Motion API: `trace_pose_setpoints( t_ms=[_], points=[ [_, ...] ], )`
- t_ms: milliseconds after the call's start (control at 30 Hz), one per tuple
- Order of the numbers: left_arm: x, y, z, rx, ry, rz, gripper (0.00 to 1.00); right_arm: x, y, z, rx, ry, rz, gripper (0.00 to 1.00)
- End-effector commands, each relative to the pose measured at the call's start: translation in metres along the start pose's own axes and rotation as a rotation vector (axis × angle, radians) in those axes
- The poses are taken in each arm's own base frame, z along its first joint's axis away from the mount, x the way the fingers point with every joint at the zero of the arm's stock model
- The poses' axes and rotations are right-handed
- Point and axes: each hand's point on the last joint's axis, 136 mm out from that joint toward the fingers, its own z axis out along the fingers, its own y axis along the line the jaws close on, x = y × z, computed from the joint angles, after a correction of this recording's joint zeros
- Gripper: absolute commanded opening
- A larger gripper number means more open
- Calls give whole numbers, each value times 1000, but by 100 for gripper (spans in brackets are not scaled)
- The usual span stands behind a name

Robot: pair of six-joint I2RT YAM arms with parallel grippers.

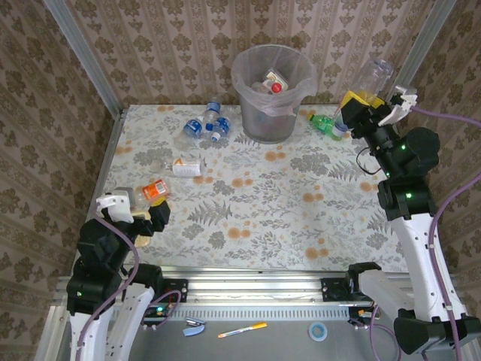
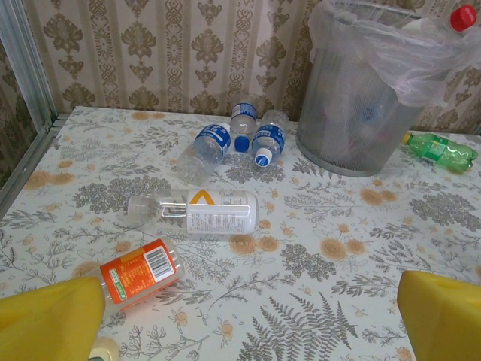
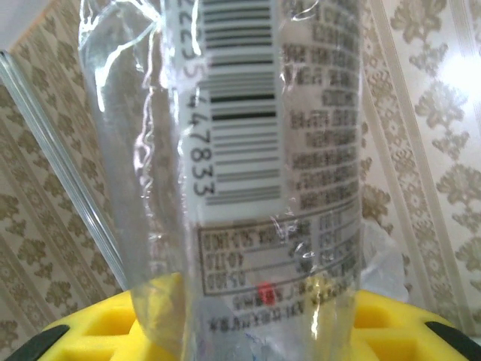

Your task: Throw the plastic bottles in the bin

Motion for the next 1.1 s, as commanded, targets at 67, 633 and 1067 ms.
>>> trace_pose_setpoints(
  t_ms=[67,633,1067],
  points=[
    [-1,2,-3,-9,-17,18,100,-38,17,-7,-39,-167,-12,25],
    [-2,3,-3,-14,-23,18,100,-44,20,7,-40,-194,-67,25],
    [-2,4,-2,-20,-22,15,100,-38,18,25,-43,-166,-76,25]
  ],
)
